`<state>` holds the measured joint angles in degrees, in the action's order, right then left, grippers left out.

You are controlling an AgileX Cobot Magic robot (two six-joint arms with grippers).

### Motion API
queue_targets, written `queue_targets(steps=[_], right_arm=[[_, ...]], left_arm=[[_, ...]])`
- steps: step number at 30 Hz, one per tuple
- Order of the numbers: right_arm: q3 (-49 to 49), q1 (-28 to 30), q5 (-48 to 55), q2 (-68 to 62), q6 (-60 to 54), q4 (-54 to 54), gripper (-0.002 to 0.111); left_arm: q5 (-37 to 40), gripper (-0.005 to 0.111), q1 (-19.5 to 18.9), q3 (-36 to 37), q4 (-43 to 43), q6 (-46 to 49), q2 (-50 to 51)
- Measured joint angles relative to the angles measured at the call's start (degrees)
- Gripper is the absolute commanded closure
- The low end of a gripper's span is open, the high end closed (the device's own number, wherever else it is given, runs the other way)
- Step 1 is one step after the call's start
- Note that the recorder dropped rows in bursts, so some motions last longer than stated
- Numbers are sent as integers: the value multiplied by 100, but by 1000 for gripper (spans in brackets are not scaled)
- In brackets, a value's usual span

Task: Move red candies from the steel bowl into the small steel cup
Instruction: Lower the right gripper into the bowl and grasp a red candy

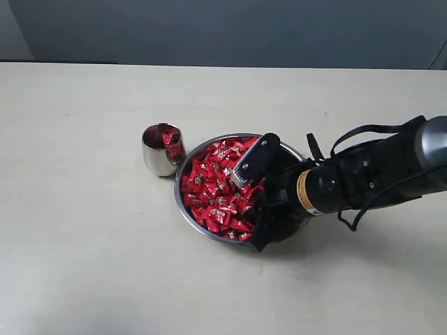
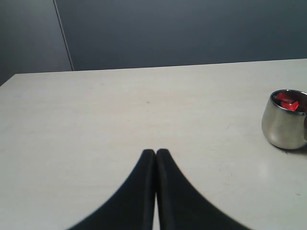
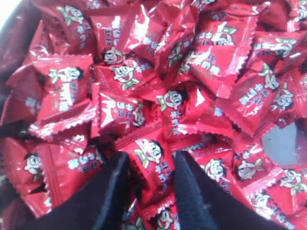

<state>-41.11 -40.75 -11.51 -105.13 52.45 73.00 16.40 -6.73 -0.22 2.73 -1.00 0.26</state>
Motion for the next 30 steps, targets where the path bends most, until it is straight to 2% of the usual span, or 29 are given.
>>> queue_targets(steps=[3, 8, 21, 30], right_arm=[[-13, 0, 0, -19, 0, -10, 81], [-13, 0, 9, -28, 0, -10, 109], [-22, 0, 22, 4, 0, -19, 109], [-22, 0, 86, 523, 0, -102, 109]], left_arm=[[0, 106, 0, 0, 0, 0, 0], [0, 106, 0, 0, 0, 0, 0], [0, 106, 0, 0, 0, 0, 0], [0, 106, 0, 0, 0, 0, 0]])
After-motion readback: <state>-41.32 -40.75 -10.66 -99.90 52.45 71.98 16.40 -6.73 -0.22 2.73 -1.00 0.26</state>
